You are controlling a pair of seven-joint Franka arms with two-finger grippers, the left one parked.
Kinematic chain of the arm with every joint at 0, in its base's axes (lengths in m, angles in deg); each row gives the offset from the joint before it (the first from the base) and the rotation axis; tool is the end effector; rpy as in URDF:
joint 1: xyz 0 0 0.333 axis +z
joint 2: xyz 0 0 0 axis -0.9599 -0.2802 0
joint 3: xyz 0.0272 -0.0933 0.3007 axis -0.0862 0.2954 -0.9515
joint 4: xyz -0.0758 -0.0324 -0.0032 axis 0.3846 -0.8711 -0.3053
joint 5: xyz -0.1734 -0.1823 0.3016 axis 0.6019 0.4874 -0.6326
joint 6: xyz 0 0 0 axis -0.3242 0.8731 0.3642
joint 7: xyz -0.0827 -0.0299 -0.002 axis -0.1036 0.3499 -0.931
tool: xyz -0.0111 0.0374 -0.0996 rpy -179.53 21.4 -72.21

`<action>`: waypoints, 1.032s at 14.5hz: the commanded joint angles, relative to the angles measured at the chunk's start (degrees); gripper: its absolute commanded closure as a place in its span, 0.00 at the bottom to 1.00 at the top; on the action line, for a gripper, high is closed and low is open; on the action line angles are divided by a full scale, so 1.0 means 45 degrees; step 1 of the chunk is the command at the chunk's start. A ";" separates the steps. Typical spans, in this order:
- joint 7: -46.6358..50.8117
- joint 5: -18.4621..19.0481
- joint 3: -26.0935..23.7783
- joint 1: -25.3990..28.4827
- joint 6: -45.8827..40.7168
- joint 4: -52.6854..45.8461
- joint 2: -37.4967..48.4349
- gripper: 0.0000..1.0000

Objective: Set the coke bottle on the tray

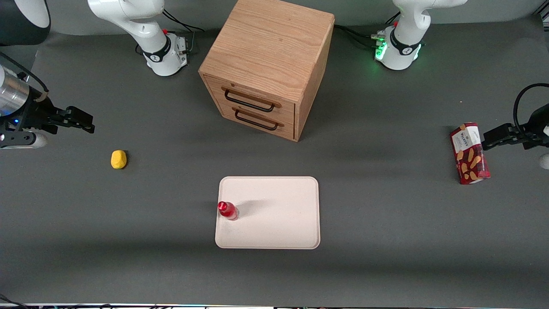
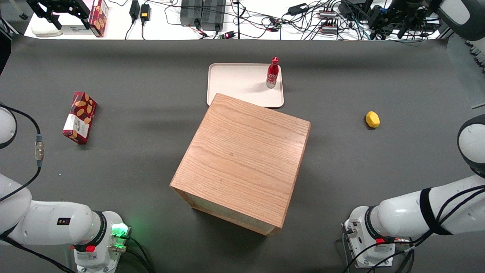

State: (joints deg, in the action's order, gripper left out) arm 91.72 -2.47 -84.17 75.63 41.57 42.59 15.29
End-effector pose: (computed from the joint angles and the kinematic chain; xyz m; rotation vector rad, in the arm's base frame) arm 0.5625 0.0272 0.6062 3.0953 -0.0242 -0.1013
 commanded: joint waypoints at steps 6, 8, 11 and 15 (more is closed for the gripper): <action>-0.0974 -0.0252 0.0791 0.0184 0.0601 0.0515 0.0545 0.00; -0.0993 -0.0272 0.0791 0.0203 0.1167 0.0515 0.0467 0.00; -0.0974 -0.0252 0.0830 0.0340 0.1657 0.0515 0.0467 0.00; -0.0954 -0.0272 0.0888 0.0419 0.1893 0.0457 0.0525 0.00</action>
State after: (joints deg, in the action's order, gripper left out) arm 88.67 -2.61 -81.22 77.02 49.16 43.31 16.14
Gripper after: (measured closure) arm 0.000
